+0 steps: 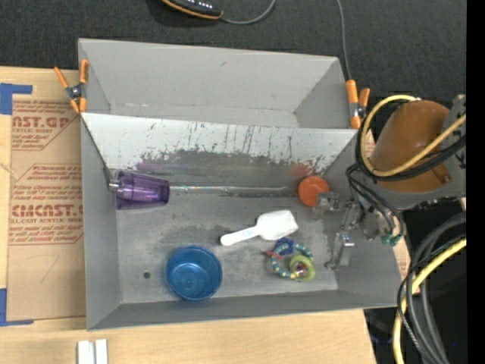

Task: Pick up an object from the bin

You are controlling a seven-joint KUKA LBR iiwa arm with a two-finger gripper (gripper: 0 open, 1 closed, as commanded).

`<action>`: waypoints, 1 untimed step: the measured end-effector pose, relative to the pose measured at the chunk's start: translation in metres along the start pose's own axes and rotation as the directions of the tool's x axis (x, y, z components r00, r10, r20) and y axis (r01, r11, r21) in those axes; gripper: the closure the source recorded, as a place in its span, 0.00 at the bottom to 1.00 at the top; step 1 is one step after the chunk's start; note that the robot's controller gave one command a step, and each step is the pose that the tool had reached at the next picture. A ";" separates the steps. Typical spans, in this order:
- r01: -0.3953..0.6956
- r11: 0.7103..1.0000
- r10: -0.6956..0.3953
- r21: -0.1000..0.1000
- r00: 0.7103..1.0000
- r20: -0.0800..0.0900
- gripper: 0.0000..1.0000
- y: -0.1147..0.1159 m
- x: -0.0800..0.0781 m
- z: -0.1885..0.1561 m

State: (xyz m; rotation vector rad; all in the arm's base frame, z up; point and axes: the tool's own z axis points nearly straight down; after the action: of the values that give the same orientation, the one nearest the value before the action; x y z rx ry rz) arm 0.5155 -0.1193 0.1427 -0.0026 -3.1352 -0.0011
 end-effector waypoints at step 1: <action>0.002 1.000 -0.002 0.001 1.000 0.007 0.00 0.001 -0.002 -0.005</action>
Offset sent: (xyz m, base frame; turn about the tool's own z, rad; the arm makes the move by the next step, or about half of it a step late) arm -0.0354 0.0296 -0.0727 -0.1110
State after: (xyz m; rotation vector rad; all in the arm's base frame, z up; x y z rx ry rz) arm 0.5173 -0.1186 0.1473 0.0008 -3.1425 0.0007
